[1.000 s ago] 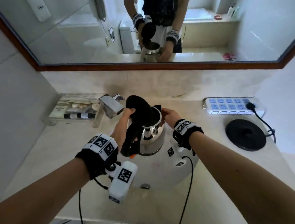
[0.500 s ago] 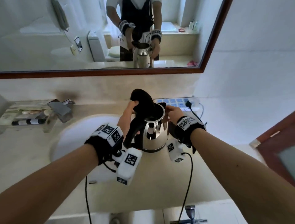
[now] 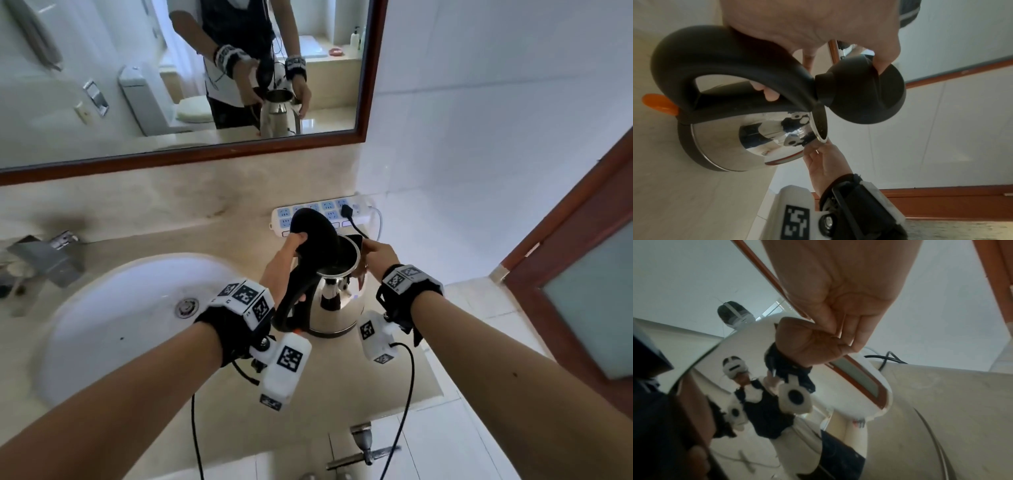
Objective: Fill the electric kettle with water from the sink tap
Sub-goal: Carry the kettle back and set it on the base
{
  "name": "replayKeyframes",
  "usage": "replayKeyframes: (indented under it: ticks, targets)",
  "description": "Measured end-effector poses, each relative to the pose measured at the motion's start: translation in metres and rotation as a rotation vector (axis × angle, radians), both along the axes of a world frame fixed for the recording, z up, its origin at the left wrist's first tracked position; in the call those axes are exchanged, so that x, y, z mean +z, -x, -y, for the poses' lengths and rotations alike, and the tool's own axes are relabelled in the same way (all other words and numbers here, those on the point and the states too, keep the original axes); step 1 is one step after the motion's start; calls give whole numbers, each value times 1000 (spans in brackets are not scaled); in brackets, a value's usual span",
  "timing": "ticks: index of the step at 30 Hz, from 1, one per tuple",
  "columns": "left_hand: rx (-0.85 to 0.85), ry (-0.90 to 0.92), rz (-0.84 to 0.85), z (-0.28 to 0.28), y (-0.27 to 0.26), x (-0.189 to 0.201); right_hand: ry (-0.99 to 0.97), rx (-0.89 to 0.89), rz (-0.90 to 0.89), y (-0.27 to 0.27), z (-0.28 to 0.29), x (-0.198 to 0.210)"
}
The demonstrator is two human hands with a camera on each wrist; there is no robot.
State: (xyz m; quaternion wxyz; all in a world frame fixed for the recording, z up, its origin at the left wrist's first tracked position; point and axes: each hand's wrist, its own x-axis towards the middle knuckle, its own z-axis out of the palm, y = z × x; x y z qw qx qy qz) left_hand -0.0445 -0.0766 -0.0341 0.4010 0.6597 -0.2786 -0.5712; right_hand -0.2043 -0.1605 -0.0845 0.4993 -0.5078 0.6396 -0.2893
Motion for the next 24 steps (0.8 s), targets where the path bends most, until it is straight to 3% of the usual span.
replayKeyframes:
  ticks: [7, 24]
  targets:
    - [-97, 4, 51, -11, 6, -10, 2, -78, -38, 9, -13, -15]
    - [-193, -45, 60, -38, 12, -24, 12, -80, -123, 24, -41, -42]
